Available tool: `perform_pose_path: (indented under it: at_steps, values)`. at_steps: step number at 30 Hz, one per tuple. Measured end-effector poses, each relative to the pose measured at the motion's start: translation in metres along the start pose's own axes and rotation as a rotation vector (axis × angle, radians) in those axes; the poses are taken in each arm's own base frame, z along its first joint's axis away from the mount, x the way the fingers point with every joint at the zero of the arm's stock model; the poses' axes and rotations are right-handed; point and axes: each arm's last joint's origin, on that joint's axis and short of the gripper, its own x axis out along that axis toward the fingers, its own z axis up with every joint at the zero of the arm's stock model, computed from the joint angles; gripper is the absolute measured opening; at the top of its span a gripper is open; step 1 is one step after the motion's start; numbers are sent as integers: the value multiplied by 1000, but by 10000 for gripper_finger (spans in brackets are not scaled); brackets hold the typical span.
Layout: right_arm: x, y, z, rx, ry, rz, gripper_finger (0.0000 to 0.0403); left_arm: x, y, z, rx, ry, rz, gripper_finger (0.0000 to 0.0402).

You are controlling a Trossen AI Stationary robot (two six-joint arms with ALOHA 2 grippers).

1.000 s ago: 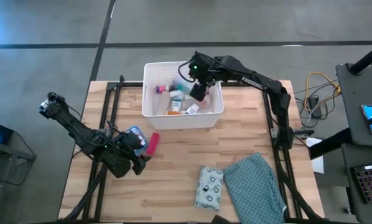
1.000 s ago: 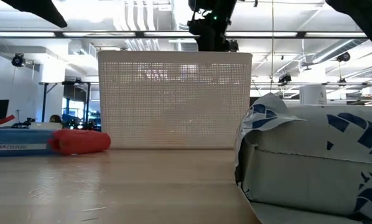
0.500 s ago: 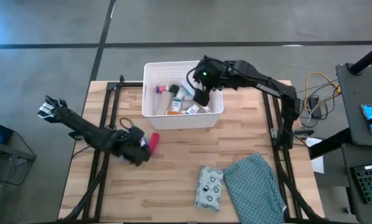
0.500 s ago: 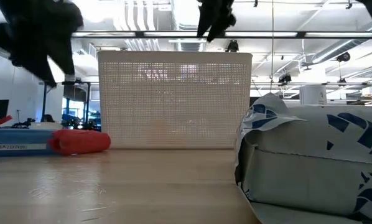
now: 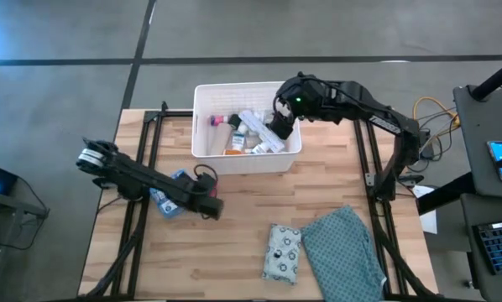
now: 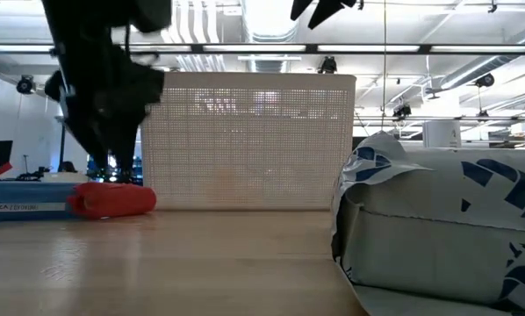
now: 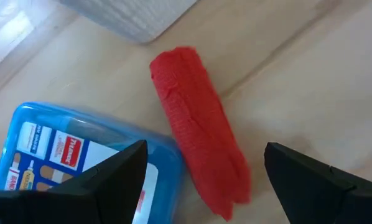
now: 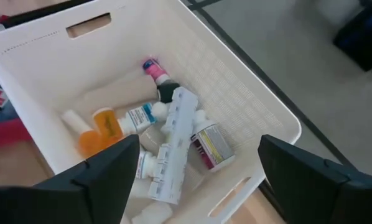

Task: Pick & place medical supplies in basket/bin
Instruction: Put the red bandage into the white bin

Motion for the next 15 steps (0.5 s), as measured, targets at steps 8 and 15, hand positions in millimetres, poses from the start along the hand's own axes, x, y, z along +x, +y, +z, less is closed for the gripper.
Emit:
perform_pose_path:
  at_steps: [8, 15]
  values:
    - [-6, -2, -2, 14, 6, 0, 304, 35, -10, 5, -13, 50, 88, 298]
    - [-5, -2, -2, 12, 11, -1, 296, 43, -18, 7, 1, 80, 12, 286]
